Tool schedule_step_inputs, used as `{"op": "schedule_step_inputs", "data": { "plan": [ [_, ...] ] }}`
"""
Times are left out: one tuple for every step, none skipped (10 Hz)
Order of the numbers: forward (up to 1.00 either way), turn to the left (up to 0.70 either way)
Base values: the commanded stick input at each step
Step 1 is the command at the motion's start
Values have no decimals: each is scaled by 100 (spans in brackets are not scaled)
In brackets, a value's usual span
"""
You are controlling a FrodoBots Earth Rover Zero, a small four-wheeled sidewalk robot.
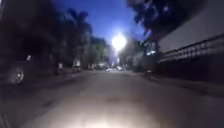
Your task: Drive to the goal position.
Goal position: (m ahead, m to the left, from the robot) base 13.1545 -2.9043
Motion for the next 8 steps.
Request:
{"op": "schedule_step_inputs", "data": {
  "plan": [
    [85, 1],
    [85, 1],
    [85, 1],
    [85, 1],
    [85, 1],
    [85, 1],
    [85, 1],
    [85, 1]
  ]
}}
